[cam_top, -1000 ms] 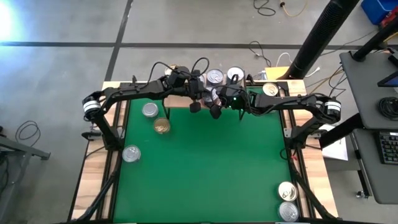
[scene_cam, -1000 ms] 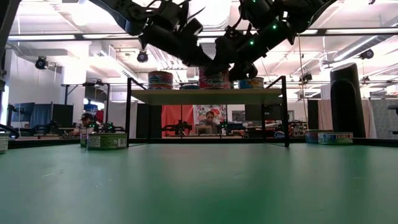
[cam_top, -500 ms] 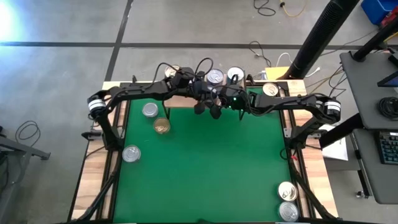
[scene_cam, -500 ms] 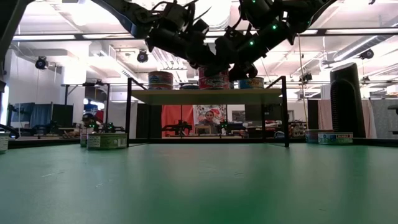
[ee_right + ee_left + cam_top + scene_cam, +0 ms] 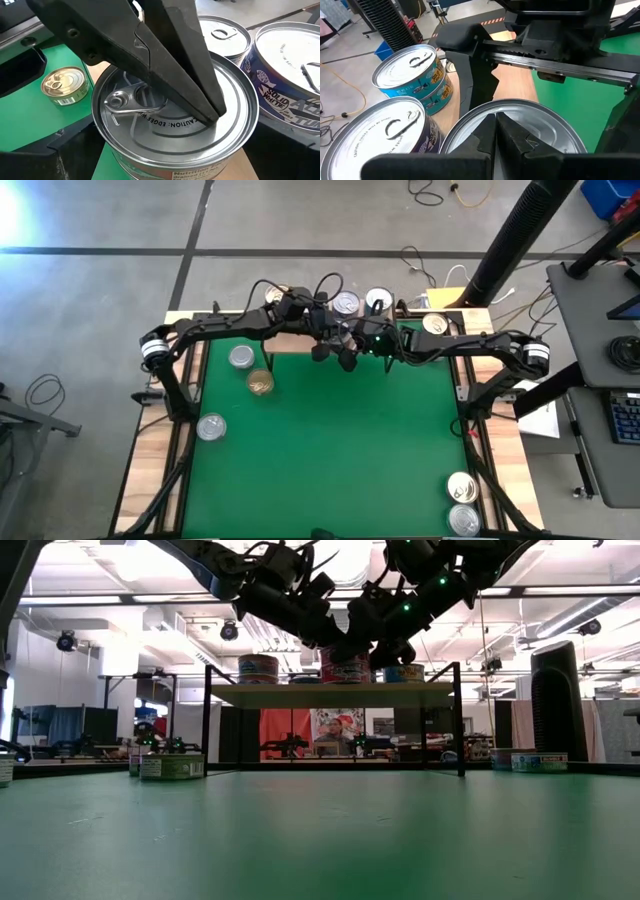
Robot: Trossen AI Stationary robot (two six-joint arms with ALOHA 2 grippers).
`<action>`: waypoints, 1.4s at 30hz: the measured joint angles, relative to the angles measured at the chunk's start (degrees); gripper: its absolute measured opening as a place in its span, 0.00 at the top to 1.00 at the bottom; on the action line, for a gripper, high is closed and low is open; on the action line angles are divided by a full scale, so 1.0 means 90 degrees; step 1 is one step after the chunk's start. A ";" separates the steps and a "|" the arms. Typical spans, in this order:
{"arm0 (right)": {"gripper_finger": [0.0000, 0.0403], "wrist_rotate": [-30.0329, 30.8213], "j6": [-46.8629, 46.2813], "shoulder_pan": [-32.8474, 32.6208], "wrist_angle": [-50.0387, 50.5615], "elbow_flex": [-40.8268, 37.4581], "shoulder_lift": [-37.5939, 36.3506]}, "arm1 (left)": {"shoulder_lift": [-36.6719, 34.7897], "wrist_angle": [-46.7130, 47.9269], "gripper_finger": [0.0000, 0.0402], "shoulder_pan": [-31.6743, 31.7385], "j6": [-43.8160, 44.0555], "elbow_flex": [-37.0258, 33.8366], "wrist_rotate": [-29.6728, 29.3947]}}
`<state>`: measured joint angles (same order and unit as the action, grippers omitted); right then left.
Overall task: Stack canned seafood by type on shelf
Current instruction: Stack the red tuna can on top of the red tuna can on the shelf
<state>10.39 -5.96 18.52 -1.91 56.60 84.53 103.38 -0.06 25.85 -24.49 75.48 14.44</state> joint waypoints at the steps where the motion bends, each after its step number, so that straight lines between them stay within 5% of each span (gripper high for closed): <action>1: 0.01 0.0000 0.0000 0.0000 0.0002 0.0000 0.0000 | 0.0004 0.0001 1.00 0.0002 0.0000 -0.0002 0.0000; 42: 0.01 -0.0082 0.0262 -0.0015 0.0255 -0.0110 -0.0057 | 0.0009 0.0061 1.00 0.0009 0.0012 -0.0012 -0.0036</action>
<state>9.66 -3.60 18.39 0.38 55.61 84.02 103.46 0.49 25.93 -24.38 75.37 14.11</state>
